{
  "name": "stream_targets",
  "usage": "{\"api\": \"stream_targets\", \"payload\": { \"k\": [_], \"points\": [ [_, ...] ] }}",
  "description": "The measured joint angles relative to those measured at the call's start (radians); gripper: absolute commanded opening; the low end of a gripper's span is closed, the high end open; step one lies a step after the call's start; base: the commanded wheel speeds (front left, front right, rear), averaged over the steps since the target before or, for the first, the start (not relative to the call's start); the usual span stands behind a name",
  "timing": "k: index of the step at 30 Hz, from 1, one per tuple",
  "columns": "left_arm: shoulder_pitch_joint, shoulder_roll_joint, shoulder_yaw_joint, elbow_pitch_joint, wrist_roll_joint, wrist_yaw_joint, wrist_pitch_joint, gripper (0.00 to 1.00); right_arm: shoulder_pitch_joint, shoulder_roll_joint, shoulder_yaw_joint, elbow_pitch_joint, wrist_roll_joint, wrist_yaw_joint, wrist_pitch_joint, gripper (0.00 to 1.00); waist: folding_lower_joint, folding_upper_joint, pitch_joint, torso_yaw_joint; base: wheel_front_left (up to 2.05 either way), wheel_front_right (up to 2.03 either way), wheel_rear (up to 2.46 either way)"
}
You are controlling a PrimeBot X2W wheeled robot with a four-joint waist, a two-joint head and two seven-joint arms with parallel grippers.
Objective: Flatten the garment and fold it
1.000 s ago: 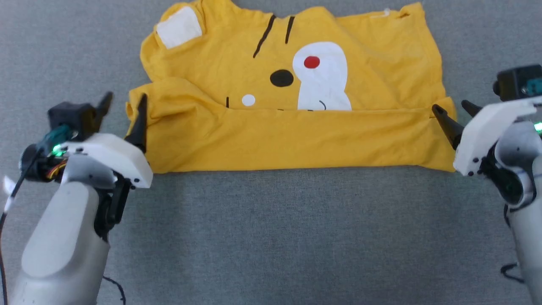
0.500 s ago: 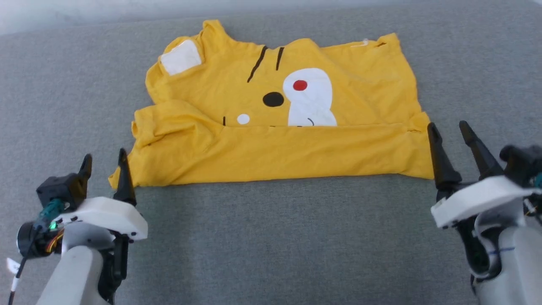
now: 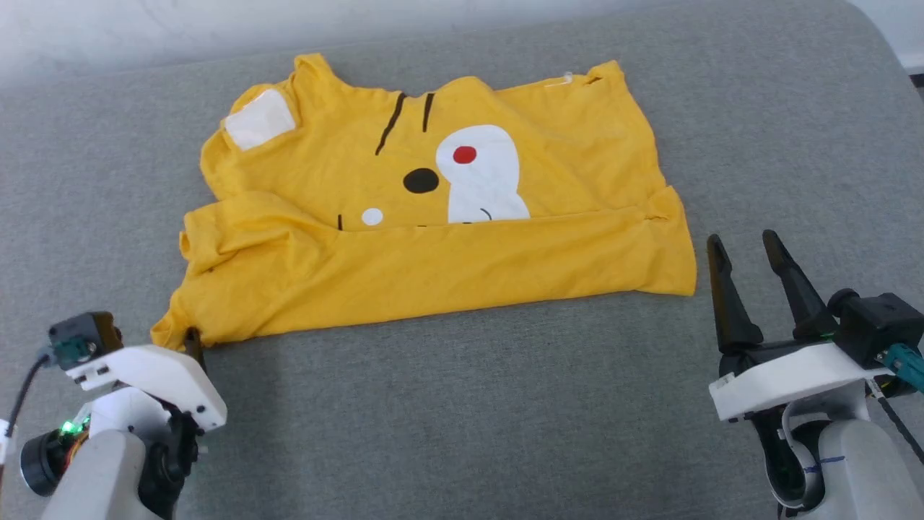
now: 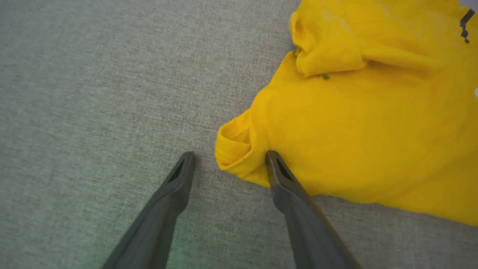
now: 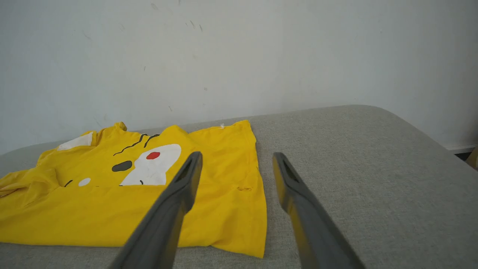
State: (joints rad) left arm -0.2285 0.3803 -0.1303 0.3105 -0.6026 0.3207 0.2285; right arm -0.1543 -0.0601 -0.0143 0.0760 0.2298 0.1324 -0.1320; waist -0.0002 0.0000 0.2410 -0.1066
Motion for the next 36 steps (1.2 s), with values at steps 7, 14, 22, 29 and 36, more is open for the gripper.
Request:
{"api": "stream_targets", "payload": {
  "k": [7, 14, 22, 29, 36],
  "points": [
    [-0.016, 0.041, -0.013, -0.021, -0.03, -0.021, 0.118, 0.0, 0.008, 0.002, 0.003, 0.001, 0.0, 0.0, 0.01, 1.0, 0.0, 0.0, -0.002, -0.024, 0.0, 0.0, 0.0],
    [-0.016, 0.029, -0.032, -0.046, -0.035, -0.047, 0.091, 0.0, -0.03, 0.004, -0.035, 0.041, -0.032, 0.0, 0.051, 1.0, 0.0002, 0.0, 0.005, -0.01, 0.0, 0.0, 0.0],
    [-0.02, 0.012, -0.057, -0.07, -0.026, -0.056, 0.062, 0.0, -0.145, 0.006, -0.084, 0.195, -0.041, -0.001, 0.279, 1.0, 0.0003, 0.0, 0.021, 0.02, 0.0, 0.0, 0.0],
    [-0.041, 0.0, -0.075, -0.071, -0.021, -0.077, 0.042, 0.0, -0.22, 0.007, -0.119, 0.297, -0.074, -0.001, 0.611, 1.0, 0.0003, 0.0, 0.043, 0.051, 0.0, 0.0, 0.0],
    [-0.051, -0.004, -0.087, -0.064, -0.019, -0.1, 0.004, 0.0, -0.252, 0.005, -0.14, 0.238, -0.107, -0.001, 0.839, 0.0, 0.0003, 0.0, 0.057, 0.072, 0.0, 0.0, 0.0]
  ]
}}
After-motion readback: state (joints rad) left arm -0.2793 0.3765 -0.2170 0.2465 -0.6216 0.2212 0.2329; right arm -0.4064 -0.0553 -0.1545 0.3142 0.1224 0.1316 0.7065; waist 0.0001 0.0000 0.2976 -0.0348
